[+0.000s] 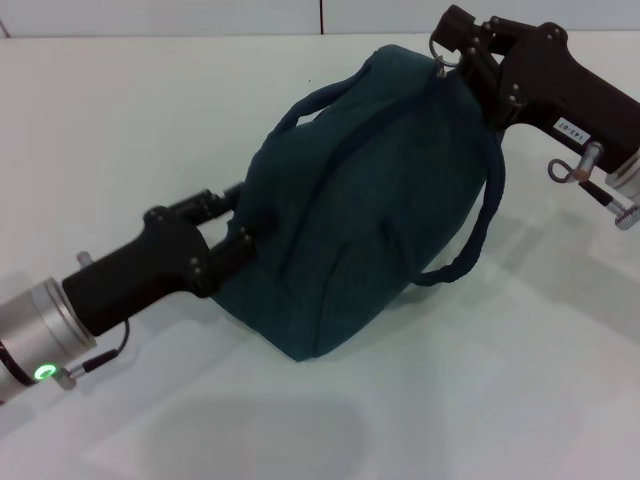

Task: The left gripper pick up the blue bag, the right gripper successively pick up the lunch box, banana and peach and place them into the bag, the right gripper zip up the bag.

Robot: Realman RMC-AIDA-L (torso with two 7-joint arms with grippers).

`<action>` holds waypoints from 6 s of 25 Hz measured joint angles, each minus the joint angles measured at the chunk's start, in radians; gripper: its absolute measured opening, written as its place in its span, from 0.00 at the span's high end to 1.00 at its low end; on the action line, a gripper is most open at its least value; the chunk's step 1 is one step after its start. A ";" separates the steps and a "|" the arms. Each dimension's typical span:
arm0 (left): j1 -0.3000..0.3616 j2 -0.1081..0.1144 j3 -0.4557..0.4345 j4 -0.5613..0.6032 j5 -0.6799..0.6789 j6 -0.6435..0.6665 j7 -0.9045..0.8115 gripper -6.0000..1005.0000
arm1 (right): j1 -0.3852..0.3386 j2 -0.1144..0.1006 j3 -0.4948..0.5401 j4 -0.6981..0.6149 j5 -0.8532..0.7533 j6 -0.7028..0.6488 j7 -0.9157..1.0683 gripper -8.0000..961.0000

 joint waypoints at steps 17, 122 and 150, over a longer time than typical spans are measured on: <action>-0.016 0.003 0.020 0.529 0.124 0.042 -0.609 0.31 | 0.076 0.000 0.016 0.080 0.039 0.053 0.194 0.97; -0.150 -0.005 0.297 0.899 0.331 -0.342 -1.020 0.89 | -0.050 -0.022 0.134 0.232 0.118 0.003 0.268 0.41; 0.252 0.000 0.082 0.618 0.179 0.141 -0.346 0.11 | -0.137 -0.094 0.133 0.221 -0.536 -0.383 -0.057 0.11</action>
